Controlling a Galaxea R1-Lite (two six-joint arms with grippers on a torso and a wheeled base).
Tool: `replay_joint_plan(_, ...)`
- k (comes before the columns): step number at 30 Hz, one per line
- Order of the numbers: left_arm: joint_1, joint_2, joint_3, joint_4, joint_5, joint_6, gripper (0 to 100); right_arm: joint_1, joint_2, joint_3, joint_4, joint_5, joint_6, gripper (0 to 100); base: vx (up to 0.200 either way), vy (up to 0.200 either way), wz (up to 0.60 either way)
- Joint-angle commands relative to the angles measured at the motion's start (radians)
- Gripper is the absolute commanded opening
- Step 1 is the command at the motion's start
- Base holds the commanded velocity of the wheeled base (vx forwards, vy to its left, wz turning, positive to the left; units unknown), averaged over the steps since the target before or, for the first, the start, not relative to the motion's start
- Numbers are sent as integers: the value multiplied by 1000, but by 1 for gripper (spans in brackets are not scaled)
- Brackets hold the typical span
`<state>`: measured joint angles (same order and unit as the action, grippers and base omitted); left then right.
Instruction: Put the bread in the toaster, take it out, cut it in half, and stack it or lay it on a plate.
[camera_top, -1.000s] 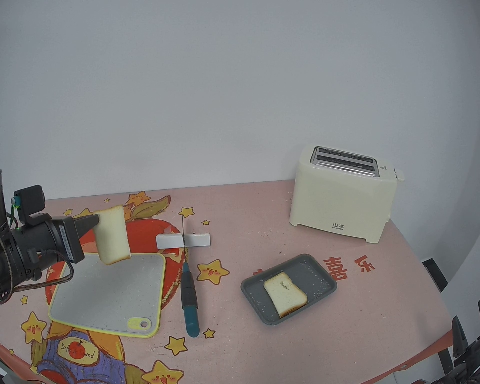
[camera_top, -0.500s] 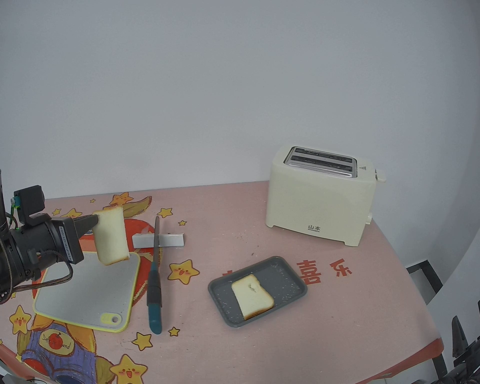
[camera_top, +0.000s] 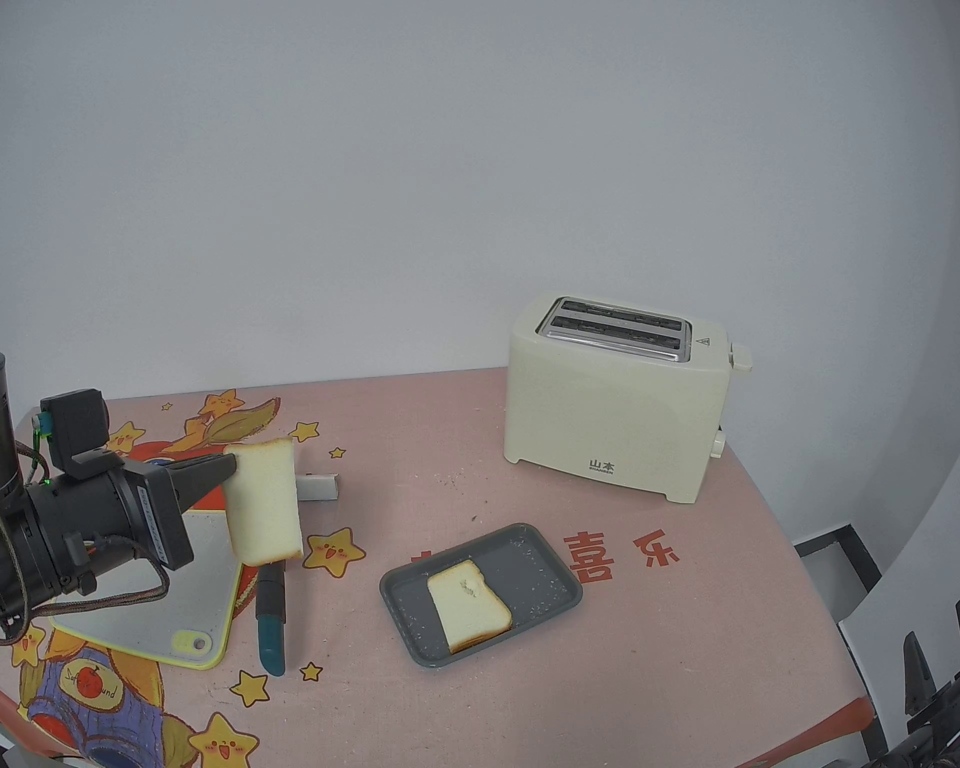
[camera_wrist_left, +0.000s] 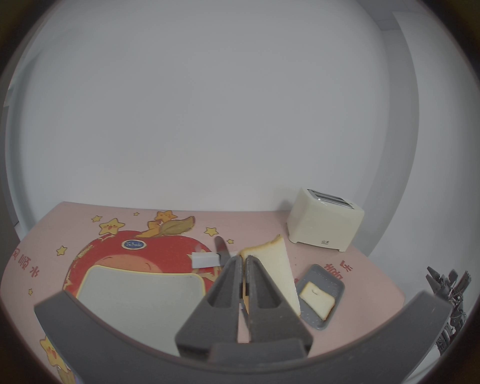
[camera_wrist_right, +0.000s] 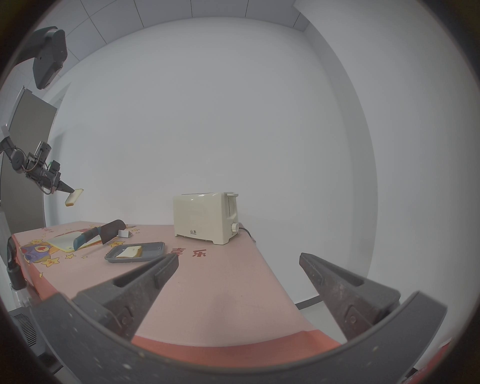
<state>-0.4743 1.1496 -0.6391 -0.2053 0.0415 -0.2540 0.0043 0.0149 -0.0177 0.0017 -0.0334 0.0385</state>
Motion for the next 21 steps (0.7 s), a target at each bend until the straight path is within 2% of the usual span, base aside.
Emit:
replay_joint_plan(1,-33,-7,3,0,1,-2,0,0,-15,18,0,0,0,100,0,0,0)
replay_joint_plan(6,-90,-7,4,0,5,-11,0,0,-15,18,0,0,0,100,0,0,0)
replay_joint_plan(9,-149,-7,9,0,8,-42,0,0,-15,18,0,0,0,100,0,0,0)
replay_joint_plan(21,-250,-4,39,0,9,-48,0,0,-15,18,0,0,0,100,0,0,0)
